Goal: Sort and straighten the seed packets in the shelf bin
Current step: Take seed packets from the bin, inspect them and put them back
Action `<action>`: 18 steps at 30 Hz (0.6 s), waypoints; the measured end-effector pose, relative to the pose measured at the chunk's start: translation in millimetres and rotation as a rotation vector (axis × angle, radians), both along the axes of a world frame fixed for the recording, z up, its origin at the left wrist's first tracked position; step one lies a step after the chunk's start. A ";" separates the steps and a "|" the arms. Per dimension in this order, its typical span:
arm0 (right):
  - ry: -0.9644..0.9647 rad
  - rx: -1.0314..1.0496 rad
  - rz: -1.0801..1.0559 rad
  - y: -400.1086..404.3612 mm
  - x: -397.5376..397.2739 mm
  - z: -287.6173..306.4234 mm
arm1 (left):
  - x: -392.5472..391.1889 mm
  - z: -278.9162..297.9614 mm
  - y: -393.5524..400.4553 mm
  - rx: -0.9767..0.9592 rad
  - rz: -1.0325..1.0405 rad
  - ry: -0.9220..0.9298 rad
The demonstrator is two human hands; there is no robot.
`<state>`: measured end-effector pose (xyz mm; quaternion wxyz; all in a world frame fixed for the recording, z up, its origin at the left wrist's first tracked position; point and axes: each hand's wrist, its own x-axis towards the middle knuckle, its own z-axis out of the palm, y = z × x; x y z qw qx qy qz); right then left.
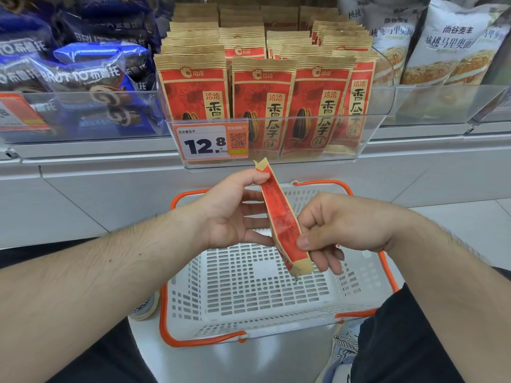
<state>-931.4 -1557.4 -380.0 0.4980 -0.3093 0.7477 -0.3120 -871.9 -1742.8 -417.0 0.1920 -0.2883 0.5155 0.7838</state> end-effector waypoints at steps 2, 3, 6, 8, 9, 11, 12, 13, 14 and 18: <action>-0.002 -0.011 -0.006 -0.9 0.3 0.8 | -0.2 -0.2 -0.7 -0.001 -0.005 0.001; 0.004 -0.012 -0.012 -1.6 0.6 1.2 | -0.6 -0.5 -1.0 -0.006 -0.008 0.004; 0.097 0.038 -0.042 -4.8 3.9 1.5 | -1.4 -1.0 -1.3 -0.044 -0.018 0.024; 0.207 0.104 -0.019 -8.8 9.1 -0.1 | -1.6 -0.8 0.5 -0.085 -0.037 0.046; 0.246 0.138 0.009 -12.0 13.0 -0.8 | -1.8 -1.3 1.9 -0.110 -0.042 0.055; 0.293 0.188 0.059 -18.7 20.8 -4.2 | -2.5 -4.5 3.9 -0.148 -0.026 0.060; 0.311 0.191 0.069 -21.4 23.1 -6.4 | -3.2 -6.4 4.0 -0.153 -0.003 0.057; 0.324 0.186 0.068 -23.2 24.3 -8.0 | -4.1 -8.3 3.5 -0.149 0.025 0.054; 0.336 0.182 0.059 -24.5 23.6 -9.3 | -4.7 -9.6 2.6 -0.140 0.051 0.055; 0.442 0.158 -0.139 -24.2 13.0 -10.0 | -4.8 -12.1 -0.4 -0.129 0.045 0.108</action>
